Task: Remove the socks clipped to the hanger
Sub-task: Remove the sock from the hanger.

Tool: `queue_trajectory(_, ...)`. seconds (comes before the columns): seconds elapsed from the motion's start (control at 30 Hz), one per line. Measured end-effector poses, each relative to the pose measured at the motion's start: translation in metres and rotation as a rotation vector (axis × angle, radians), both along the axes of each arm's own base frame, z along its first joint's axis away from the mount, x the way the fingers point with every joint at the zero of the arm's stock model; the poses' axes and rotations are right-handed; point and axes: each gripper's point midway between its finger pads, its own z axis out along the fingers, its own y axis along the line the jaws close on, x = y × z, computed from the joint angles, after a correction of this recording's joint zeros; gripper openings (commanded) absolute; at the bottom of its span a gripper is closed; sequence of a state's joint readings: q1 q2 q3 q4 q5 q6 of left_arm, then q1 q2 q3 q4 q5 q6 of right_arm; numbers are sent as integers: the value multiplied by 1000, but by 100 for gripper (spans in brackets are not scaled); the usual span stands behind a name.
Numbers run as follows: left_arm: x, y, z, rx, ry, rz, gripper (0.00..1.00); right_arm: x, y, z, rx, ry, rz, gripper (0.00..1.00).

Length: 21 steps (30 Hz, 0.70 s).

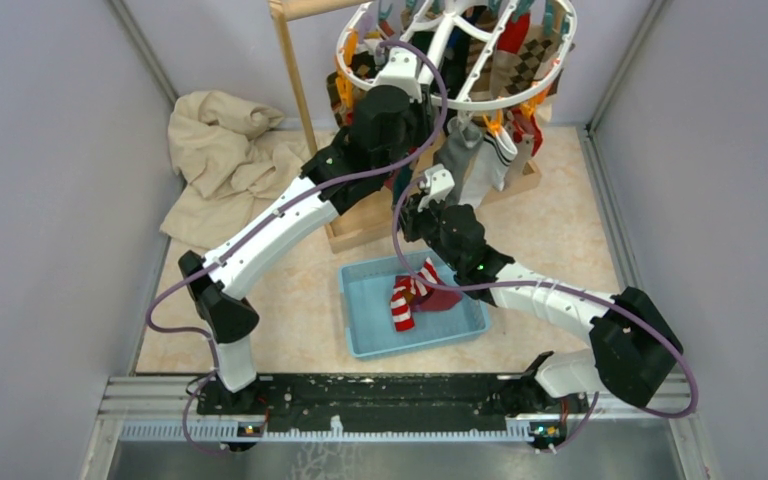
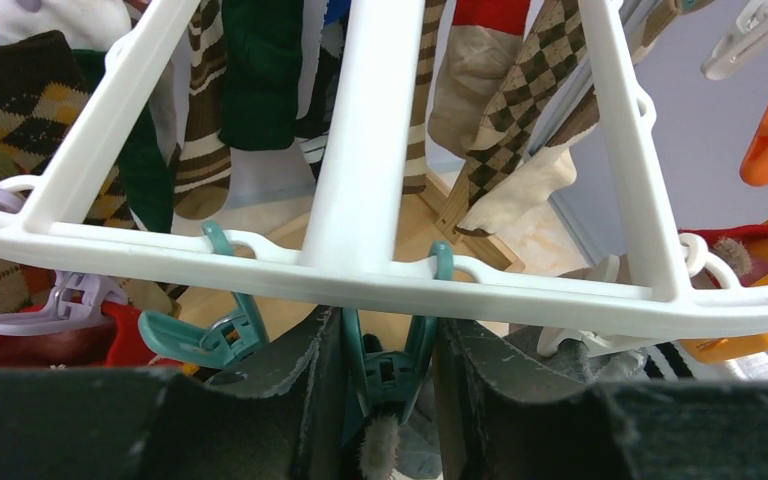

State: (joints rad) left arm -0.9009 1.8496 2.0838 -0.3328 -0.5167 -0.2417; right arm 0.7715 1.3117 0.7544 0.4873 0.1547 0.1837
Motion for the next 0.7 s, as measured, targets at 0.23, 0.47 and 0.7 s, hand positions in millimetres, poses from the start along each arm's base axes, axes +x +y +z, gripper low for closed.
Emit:
queue_trajectory(0.23,0,0,3,0,-11,-2,23,0,-1,-1,-3,3,-2,0)
queue_trajectory(0.47,-2,3,11,-8,-27,-4,20,-2,-2,-4,-15,15,-1,0)
queue_trajectory(0.7,-3,4,14,-1,-36,-8,21,-19,-17,4,-1,5,4,0)
